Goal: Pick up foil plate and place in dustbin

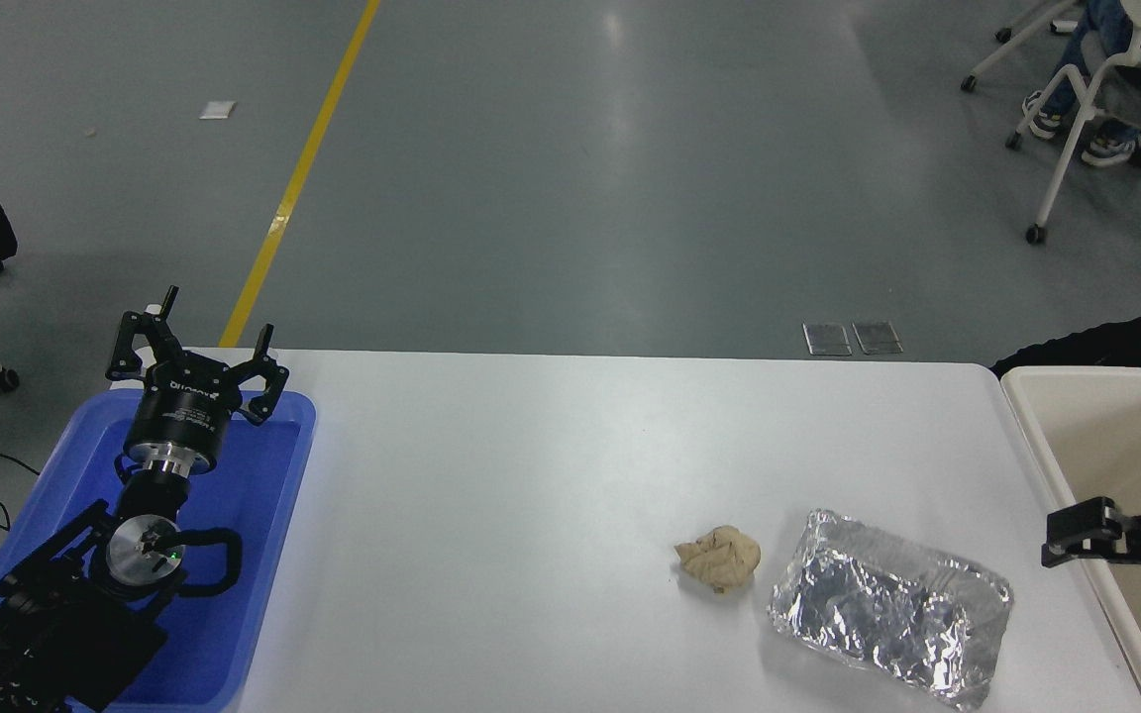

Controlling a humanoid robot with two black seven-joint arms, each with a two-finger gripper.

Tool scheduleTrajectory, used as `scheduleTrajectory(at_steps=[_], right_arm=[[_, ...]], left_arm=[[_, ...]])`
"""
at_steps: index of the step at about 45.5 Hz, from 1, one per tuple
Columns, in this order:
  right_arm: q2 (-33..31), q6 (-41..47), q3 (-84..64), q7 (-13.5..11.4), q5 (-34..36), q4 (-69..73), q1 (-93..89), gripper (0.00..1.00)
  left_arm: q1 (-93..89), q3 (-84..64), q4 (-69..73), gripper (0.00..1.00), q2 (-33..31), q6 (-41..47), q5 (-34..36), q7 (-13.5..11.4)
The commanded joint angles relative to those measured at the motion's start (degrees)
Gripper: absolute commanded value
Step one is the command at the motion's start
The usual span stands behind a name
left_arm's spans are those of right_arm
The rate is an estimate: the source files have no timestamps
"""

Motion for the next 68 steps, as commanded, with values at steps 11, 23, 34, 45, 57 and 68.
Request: scheduleTrajectory(at_steps=[11,23,34,45,57,68], right_arm=[[3.4,-8.3,7.1,0.3,-0.1,-0.8,-12.9,0.99],[8.4,-15.9,10.9,0.2,0.0,-5.3,-21.4,0.97],[9.9,-19.1,10.6,0.2,-0.1,-7.1,-23.0,0.49],[10.1,-19.7,9.6,0.2,-0.1,-7.5,-23.0,0.03],[9.5,-20.0,9.3,0.3,-0.2,-7.5,-22.3,0.00],[7.1,-19.5,9.2,0.2,-0.2,-7.4,-19.5,0.00]], left_arm=[[0.0,0.0,0.0,1.00,0.0,0.0,0.0,0.0],[0.0,0.0,0.0,1.00,0.0,0.0,0.0,0.0],[0.0,0.0,0.0,1.00,0.0,0.0,0.0,0.0],[0.0,0.0,0.0,1.00,0.0,0.0,0.0,0.0],[0.0,0.0,0.0,1.00,0.0,0.0,0.0,0.0],[0.0,0.0,0.0,1.00,0.0,0.0,0.0,0.0]])
